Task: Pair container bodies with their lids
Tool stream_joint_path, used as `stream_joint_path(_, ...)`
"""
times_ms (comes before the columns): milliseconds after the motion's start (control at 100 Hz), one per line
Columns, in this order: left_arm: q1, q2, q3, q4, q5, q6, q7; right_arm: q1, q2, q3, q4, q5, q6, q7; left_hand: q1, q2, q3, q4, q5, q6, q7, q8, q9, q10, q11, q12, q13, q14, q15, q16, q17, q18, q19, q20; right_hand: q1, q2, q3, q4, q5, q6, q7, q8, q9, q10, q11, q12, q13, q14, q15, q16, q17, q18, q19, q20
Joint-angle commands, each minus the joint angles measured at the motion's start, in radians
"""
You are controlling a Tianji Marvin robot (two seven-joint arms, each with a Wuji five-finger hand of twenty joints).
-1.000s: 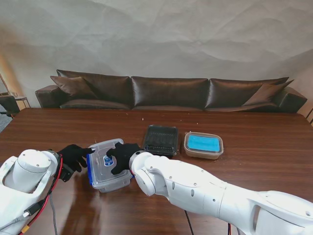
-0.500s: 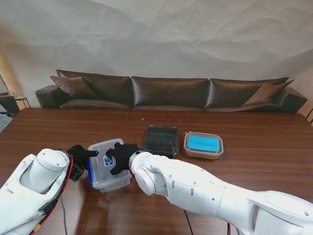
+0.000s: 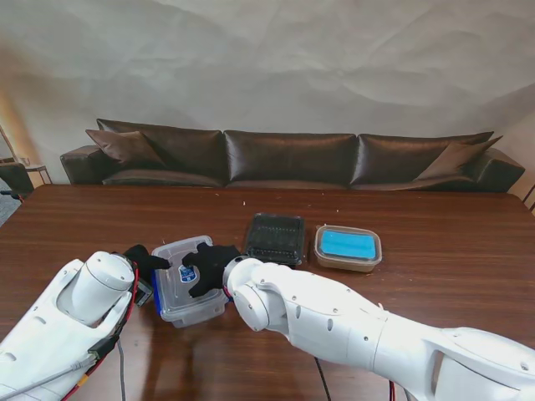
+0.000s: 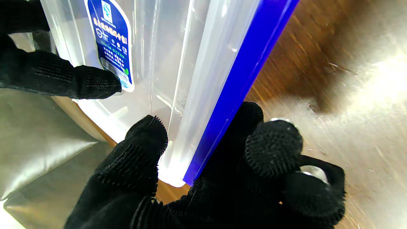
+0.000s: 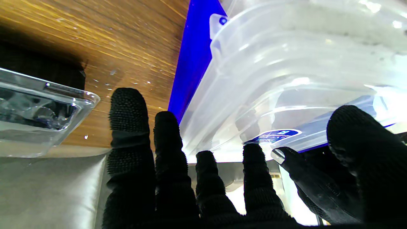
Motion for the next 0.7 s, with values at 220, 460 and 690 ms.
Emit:
stream_joint_path(220,-0.051,-0.036,0.057,-0.024,-0.012,0.081,-0.011,-0.062,-0.002,-0.014,0.075,0.033,-0.035,0.021,-0.020,-0.086,0.234,-0.008,0.177,-0.236,0.362,0.106,0.147,-0.173,0.115,0.014,0.030,-0.077,0.219,-0.054,0.199,0.026,0.139,-0.136,0.002,-0.041,-0.004,-0.023,0.102,-0.082,0.082,0.016,0.123,-0.038,0.136,0.042,0.026,-0.010,0.017,0.009,-0.625,-0.033,-0.013,-0.029)
stream_joint_path(460,-0.104,-0.035,0.097,-0.009,-0.002,0.153,-0.008,-0.074,-0.007,-0.006,0.092,0.056,-0.053,0.011,-0.067,-0.092,0.288,-0.002,0.223,-0.255,0.372,0.121,0.150,-0.224,0.204,0.012,0.032,-0.133,0.264,-0.064,0.223,-0.026,0.179,-0.158,0.023,-0.078,0.026,-0.028,0.116,-0.098,0.093,0.014,0.134,-0.046,0.138,0.043,0.036,-0.014,0.020,0.009,-0.617,-0.041,-0.010,-0.031)
stream_joint_path(690,-0.140,-0.043,0.115,0.027,-0.015,0.188,0.004,-0.084,-0.010,-0.003,0.104,0.064,-0.070,0.003,-0.083,-0.095,0.302,0.003,0.238,-0.261,0.377,0.127,0.150,-0.261,0.251,0.010,0.034,-0.176,0.290,-0.069,0.227,-0.071,0.208,-0.157,0.045,-0.138,0.053,-0.041,0.120,-0.114,0.097,0.009,0.141,-0.058,0.139,0.046,0.043,-0.021,0.018,0.008,-0.610,-0.054,-0.012,-0.036)
